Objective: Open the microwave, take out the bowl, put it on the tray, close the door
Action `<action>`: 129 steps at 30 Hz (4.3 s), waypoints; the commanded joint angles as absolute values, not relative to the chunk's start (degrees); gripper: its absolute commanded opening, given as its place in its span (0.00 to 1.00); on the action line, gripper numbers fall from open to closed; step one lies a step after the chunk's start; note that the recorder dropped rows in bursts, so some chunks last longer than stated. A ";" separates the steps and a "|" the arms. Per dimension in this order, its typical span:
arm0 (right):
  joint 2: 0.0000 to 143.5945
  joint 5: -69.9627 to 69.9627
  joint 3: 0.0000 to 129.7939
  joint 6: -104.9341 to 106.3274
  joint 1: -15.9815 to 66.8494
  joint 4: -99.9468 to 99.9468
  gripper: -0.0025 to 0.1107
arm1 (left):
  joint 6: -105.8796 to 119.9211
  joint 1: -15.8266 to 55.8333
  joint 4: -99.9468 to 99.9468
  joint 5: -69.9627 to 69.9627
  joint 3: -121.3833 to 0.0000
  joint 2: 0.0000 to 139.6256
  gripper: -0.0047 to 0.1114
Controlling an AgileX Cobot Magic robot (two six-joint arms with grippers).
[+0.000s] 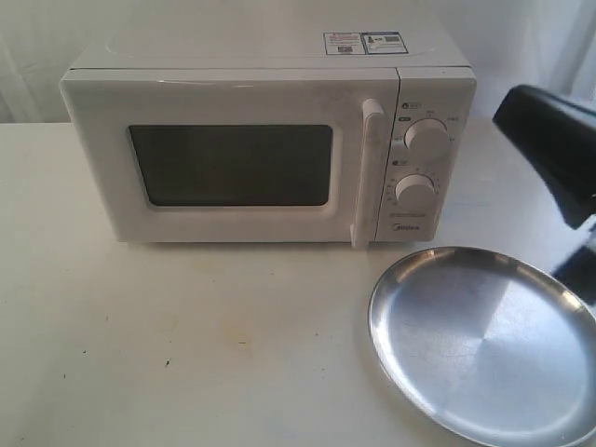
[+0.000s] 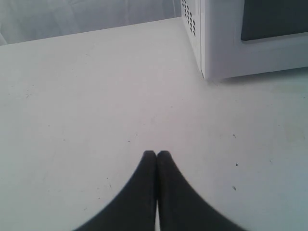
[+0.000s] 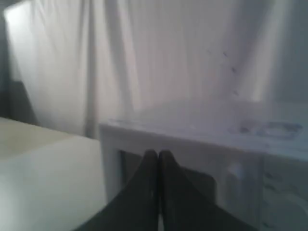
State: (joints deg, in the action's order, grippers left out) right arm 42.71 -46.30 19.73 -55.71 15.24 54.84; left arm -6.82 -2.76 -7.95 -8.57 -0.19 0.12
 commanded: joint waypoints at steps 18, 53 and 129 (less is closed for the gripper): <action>101.91 -67.52 29.32 -7.77 15.34 46.24 0.03 | -7.15 -2.71 -7.73 -8.55 0.00 0.00 0.04; 110.67 -58.69 46.79 -20.92 15.53 63.73 0.02 | -7.15 -2.71 -7.73 -8.55 0.00 0.00 0.04; 110.50 -69.96 52.09 -30.70 23.60 87.95 0.02 | -7.15 -2.71 -7.73 -8.55 0.00 0.00 0.04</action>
